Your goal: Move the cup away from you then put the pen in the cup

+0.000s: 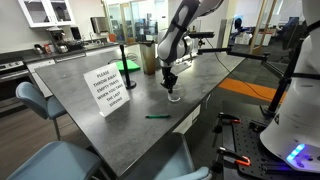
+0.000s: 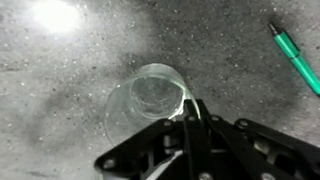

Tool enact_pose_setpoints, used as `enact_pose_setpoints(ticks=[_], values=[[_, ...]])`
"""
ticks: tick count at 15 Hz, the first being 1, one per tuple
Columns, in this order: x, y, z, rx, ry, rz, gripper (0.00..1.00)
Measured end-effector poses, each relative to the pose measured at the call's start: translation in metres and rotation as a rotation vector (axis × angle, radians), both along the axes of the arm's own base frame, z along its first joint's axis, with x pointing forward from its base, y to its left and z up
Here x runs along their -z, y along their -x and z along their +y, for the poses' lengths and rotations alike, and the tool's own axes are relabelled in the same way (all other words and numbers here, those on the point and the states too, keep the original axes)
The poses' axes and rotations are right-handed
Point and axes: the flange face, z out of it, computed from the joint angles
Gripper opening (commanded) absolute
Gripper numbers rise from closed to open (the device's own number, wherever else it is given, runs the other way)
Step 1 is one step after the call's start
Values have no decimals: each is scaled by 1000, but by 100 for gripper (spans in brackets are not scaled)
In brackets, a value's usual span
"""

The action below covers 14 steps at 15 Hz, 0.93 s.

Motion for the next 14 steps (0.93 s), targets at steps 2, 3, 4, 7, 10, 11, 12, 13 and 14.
enact_pose_setpoints(ticks=[2,3,4,7,10,11,12,13,14], values=[[-15,-16,8,-34,14,-33,1],[-23,-25,14,-55,20,-50,1],[-31,-36,21,-79,27,-66,1],[-52,-68,43,-144,31,-85,1],[-60,-97,59,-187,20,-69,1],[-60,-105,61,-197,19,-58,1],[-58,-113,61,-208,24,-46,1],[-55,-120,60,-218,31,-33,1],[-50,-127,59,-227,36,-23,1]])
